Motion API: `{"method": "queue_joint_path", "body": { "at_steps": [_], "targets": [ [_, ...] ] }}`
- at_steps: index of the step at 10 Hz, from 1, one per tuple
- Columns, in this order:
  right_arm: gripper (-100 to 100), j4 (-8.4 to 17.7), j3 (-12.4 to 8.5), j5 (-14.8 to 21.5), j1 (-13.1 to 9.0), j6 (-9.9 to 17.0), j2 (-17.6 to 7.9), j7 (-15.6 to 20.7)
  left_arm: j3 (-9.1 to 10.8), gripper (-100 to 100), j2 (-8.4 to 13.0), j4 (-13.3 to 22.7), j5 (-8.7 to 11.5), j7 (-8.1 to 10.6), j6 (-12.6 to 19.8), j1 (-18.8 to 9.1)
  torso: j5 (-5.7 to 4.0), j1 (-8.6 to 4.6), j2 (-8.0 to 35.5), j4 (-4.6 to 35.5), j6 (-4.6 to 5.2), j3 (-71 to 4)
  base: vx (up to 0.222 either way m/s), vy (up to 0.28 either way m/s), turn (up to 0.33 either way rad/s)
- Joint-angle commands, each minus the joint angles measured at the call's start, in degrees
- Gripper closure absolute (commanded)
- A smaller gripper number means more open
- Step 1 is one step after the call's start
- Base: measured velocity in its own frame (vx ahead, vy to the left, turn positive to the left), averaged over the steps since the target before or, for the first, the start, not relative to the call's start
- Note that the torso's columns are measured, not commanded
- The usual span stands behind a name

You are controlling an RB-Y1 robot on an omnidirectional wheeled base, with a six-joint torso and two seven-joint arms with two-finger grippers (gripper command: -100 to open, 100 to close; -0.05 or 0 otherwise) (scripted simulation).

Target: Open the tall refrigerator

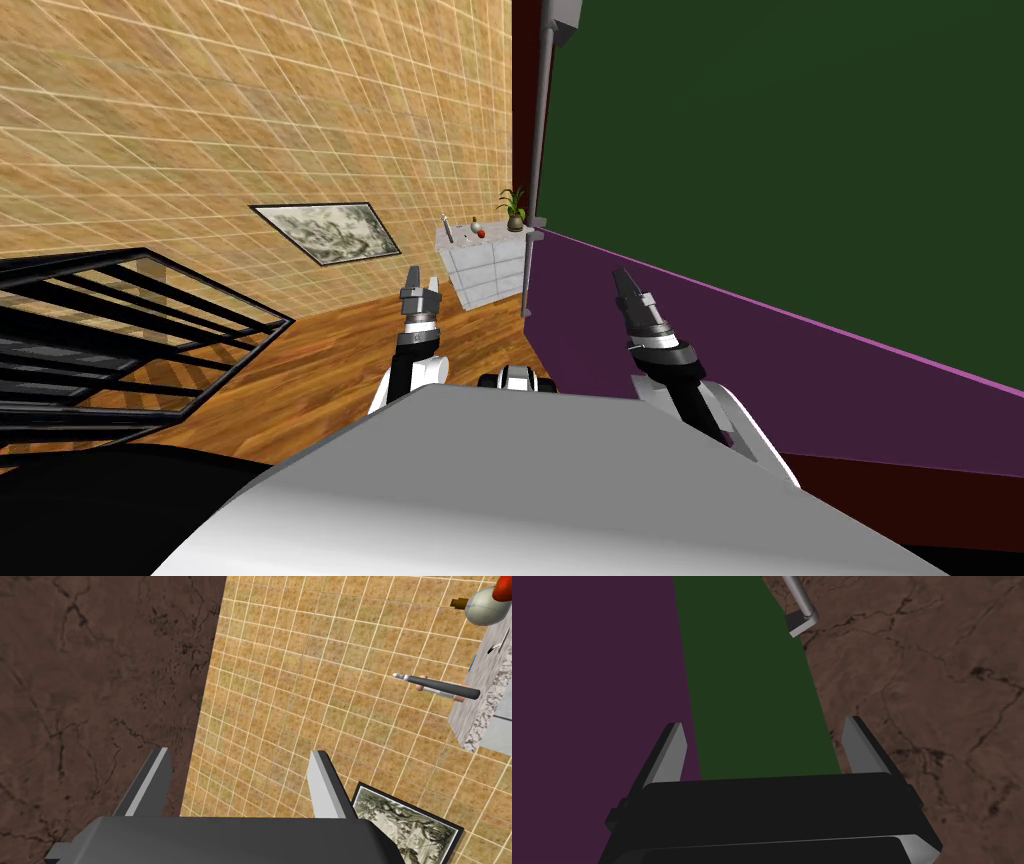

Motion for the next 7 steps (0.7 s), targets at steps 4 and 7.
{"method": "queue_joint_path", "body": {
  "at_steps": [4, 7],
  "targets": [
    [-100, -1.9, -5.3, 8.9, 0.0, 1.0, -8.3, 3.0, 0.0, 0, 0.0, 0.0, 0.0, 0.0, 0.0, 0.0, 0.04, -0.09, -0.2, 0.0, 0.05, -0.1, 0.093, 0.066, -0.163],
    [-100, -2.5, -7.9, 13.5, 0.0, 1.4, -12.5, 4.5, 0.0, 0, 0.0, 0.0, 0.0, 0.0, 0.0, 0.0, 0.06, -0.15, -0.3, 0.0, -0.01, -0.3, 0.093, 0.077, -0.158]
  ]
}}
